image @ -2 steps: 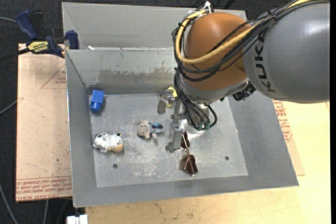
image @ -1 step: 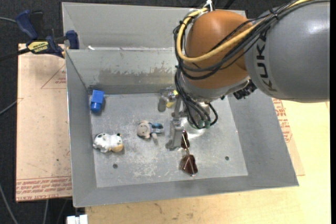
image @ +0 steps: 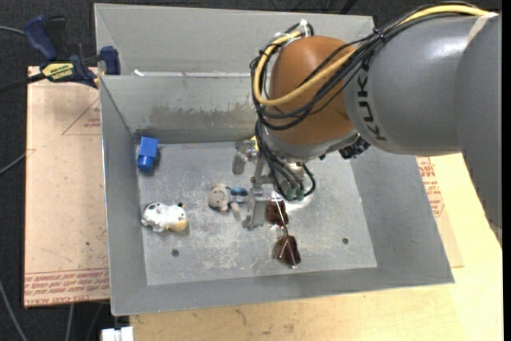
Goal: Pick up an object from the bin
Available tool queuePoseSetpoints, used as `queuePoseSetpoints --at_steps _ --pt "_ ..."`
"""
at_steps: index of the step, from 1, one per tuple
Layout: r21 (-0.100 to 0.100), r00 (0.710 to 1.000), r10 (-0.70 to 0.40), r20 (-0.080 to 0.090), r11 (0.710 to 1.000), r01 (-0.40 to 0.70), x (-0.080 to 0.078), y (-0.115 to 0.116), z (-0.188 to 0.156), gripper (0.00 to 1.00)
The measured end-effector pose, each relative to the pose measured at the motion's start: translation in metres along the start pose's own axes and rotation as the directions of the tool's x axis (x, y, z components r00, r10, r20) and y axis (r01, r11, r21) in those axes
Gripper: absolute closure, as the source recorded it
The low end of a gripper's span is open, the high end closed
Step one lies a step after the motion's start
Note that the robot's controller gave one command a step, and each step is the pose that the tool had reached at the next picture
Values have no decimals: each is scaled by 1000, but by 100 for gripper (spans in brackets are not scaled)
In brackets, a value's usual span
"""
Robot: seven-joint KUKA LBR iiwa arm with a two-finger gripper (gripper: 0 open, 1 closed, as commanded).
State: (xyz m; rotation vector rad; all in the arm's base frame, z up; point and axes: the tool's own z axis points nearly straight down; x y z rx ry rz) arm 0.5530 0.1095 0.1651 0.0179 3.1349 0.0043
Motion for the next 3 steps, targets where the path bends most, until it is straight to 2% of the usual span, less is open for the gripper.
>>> queuePoseSetpoints --at_steps 1,2,3 --pt "2 994 105 -8 994 -105 -26 -9 8 0" --pt "2 988 152 -5 988 -152 -23 -7 7 0" --pt "1 992 125 -1 992 -125 -23 -1 72 0"
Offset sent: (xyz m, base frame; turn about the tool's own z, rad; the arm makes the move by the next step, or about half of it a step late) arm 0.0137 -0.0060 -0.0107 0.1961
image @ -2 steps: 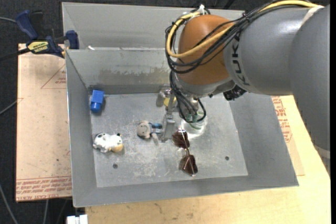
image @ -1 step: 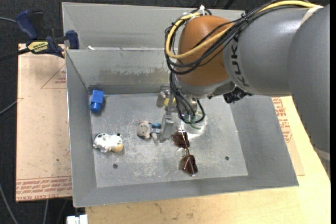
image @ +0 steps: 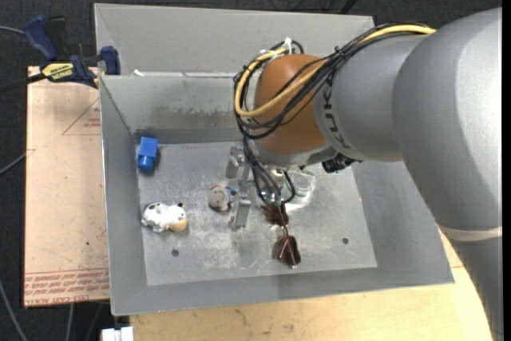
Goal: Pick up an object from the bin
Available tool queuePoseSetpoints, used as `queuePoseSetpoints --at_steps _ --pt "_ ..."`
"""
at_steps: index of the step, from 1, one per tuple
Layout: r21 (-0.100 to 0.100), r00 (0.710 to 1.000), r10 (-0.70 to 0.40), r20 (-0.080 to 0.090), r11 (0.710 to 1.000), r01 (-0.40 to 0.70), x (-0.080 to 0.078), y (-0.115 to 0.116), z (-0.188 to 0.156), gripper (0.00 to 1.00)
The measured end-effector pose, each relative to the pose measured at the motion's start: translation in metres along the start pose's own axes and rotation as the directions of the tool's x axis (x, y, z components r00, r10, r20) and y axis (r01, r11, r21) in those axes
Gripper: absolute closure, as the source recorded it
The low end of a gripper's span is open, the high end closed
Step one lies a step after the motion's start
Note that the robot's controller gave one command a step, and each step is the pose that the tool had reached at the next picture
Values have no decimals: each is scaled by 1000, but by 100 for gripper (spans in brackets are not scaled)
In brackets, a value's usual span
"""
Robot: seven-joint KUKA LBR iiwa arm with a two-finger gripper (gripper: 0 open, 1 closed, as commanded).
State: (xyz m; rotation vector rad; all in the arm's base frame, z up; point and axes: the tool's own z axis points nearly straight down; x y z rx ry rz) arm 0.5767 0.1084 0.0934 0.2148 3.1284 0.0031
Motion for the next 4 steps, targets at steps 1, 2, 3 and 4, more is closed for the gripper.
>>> queuePoseSetpoints --at_steps 1,2,3,4 --pt "1 981 192 -2 981 -192 1 8 23 100" --pt "1 981 192 -2 981 -192 1 8 23 100" --pt "4 981 193 -8 981 -193 3 8 19 100" --pt "7 981 193 -14 981 -193 5 7 -1 100"
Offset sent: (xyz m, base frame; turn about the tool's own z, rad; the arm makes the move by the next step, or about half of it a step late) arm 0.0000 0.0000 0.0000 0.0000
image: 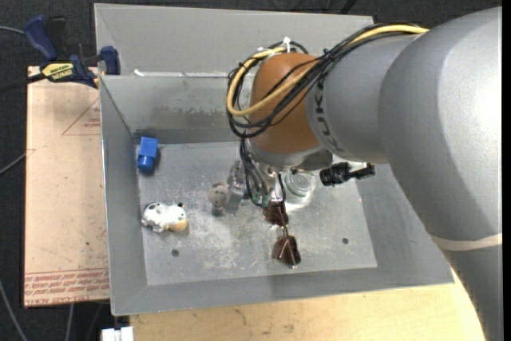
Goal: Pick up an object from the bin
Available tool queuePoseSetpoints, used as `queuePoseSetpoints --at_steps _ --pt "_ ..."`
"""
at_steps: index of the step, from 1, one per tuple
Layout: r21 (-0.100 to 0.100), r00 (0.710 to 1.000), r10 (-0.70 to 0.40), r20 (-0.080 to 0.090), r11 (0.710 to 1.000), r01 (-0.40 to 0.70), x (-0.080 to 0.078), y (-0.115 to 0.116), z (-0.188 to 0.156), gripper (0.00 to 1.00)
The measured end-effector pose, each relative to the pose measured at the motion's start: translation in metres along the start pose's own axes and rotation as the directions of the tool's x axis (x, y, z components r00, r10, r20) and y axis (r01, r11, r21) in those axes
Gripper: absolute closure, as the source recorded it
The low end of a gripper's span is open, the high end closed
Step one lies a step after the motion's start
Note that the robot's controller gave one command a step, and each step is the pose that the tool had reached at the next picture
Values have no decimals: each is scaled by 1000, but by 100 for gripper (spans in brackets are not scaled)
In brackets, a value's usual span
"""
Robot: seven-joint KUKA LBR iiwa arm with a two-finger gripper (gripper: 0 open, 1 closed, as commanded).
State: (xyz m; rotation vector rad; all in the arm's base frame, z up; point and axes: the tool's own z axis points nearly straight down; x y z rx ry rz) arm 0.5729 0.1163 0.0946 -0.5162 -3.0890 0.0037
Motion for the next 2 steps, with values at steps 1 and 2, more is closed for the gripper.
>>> queuePoseSetpoints --at_steps 1,2 --pt "-3 1000 -1 6 1000 1 -1 1 -24 100" --pt "-6 1000 -2 12 1000 2 -2 1 -42 100"
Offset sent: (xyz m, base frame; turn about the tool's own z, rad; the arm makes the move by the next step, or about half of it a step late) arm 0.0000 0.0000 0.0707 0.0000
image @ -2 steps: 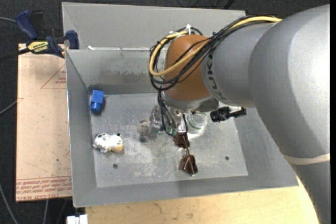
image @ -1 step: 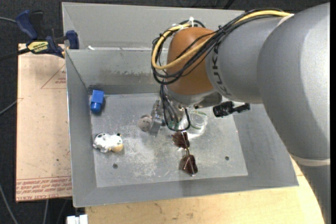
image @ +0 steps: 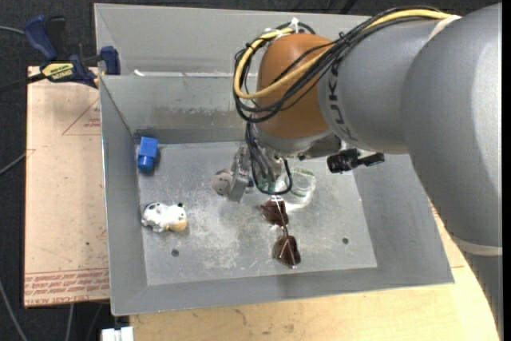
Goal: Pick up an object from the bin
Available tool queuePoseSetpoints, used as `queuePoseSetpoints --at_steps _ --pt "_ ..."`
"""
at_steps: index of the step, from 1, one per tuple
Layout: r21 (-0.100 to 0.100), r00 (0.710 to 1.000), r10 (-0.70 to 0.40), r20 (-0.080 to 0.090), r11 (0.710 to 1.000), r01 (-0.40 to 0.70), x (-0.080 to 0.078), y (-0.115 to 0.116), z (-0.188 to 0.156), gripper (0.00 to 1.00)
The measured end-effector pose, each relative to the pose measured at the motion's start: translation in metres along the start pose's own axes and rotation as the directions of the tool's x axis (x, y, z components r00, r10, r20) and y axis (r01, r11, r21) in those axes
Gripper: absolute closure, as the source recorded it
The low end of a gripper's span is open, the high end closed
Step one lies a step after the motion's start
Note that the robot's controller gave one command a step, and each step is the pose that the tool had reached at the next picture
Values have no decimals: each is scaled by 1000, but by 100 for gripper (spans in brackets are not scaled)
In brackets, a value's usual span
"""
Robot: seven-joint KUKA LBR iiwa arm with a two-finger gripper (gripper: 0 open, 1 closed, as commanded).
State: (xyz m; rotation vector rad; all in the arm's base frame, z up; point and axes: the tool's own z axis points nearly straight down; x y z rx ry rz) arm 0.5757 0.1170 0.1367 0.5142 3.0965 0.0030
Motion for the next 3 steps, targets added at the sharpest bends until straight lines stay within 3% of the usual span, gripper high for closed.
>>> queuePoseSetpoints --at_steps 3 --pt "0 1000 -1 -1 1000 1 0 0 -40 100"
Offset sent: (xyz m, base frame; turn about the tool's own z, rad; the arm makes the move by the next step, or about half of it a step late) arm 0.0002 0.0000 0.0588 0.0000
